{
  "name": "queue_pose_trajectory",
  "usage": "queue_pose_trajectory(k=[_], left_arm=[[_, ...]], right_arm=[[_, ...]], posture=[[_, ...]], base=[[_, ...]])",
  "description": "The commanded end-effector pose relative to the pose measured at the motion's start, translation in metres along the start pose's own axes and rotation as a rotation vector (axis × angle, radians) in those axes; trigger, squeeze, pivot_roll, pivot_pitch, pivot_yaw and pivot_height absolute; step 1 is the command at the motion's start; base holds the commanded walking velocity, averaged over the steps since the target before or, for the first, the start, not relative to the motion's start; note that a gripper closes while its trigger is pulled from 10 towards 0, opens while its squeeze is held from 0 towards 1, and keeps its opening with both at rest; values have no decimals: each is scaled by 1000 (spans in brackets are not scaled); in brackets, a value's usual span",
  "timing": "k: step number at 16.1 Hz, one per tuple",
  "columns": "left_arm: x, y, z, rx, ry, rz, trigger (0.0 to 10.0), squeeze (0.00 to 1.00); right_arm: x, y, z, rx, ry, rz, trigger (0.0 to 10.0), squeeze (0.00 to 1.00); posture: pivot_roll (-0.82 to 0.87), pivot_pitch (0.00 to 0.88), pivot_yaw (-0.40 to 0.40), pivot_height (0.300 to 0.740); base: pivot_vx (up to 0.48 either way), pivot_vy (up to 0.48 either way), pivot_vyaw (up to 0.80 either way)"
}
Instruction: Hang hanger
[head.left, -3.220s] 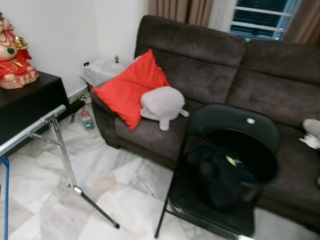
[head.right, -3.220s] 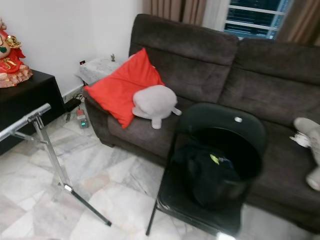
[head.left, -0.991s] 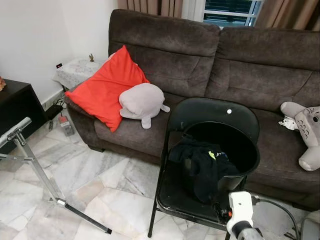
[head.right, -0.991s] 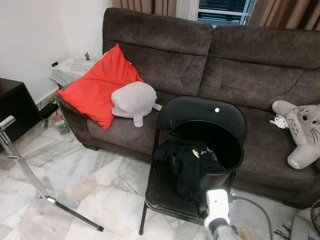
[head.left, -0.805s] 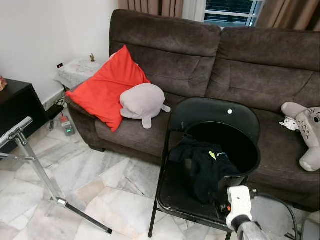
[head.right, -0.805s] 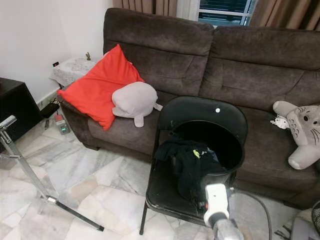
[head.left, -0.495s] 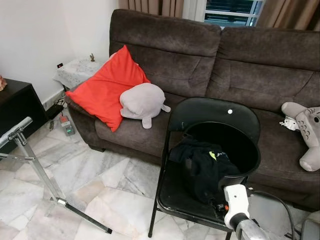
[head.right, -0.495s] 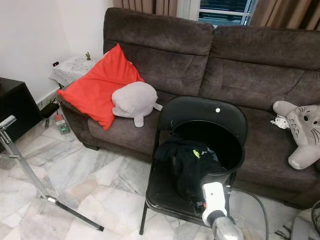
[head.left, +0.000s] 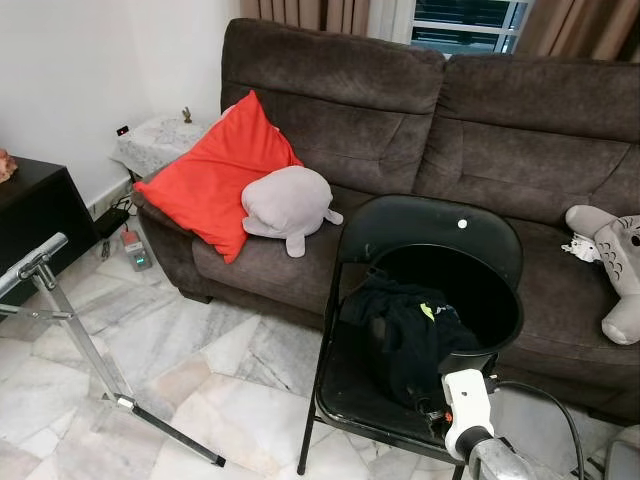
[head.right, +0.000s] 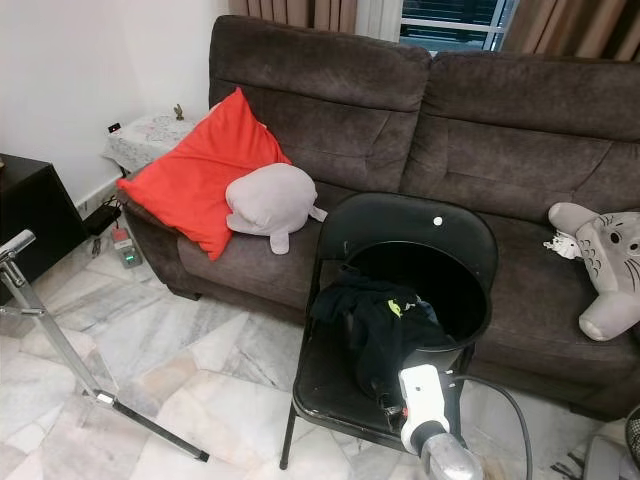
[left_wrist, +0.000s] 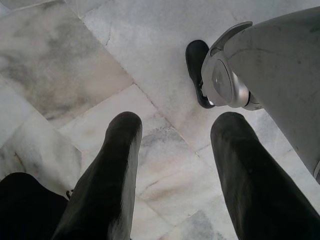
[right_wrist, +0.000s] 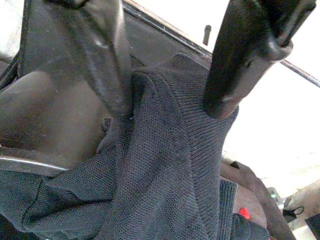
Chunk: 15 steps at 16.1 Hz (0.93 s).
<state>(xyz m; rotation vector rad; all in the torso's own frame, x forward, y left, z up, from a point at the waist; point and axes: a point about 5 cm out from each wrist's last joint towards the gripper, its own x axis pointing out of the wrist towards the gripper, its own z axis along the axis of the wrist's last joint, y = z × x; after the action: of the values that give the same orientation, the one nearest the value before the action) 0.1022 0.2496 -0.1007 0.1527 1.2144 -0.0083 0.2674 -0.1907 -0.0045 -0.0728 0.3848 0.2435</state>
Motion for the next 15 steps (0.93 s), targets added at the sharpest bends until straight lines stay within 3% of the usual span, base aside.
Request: queue_pose_trajectory(k=[1, 3, 5, 11, 15], left_arm=[[-1, 4, -1, 6, 7, 9, 10000, 0], [-1, 4, -1, 7, 6, 9, 10000, 0], [-1, 4, -1, 8, 7, 10, 10000, 0], [-1, 4, 0, 15, 7, 8, 10000, 0], [0, 3, 0, 14, 5, 9, 10000, 0]], right_arm=[[2, -3, 4, -6, -11, -13, 0, 0], [2, -3, 5, -9, -10, -9, 510, 0], [3, -2, 5, -11, -14, -11, 0, 0], [4, -1, 10, -14, -49, -28, 0, 0], [-5, 2, 24, -35, -175, -100, 0, 0]], posture=[[67, 0, -14, 740], [67, 0, -14, 740], [67, 0, -14, 740], [61, 0, -14, 740], [60, 0, -19, 740]], base=[[0, 0, 0], [0, 0, 0], [0, 0, 0], [0, 0, 0], [0, 0, 0]])
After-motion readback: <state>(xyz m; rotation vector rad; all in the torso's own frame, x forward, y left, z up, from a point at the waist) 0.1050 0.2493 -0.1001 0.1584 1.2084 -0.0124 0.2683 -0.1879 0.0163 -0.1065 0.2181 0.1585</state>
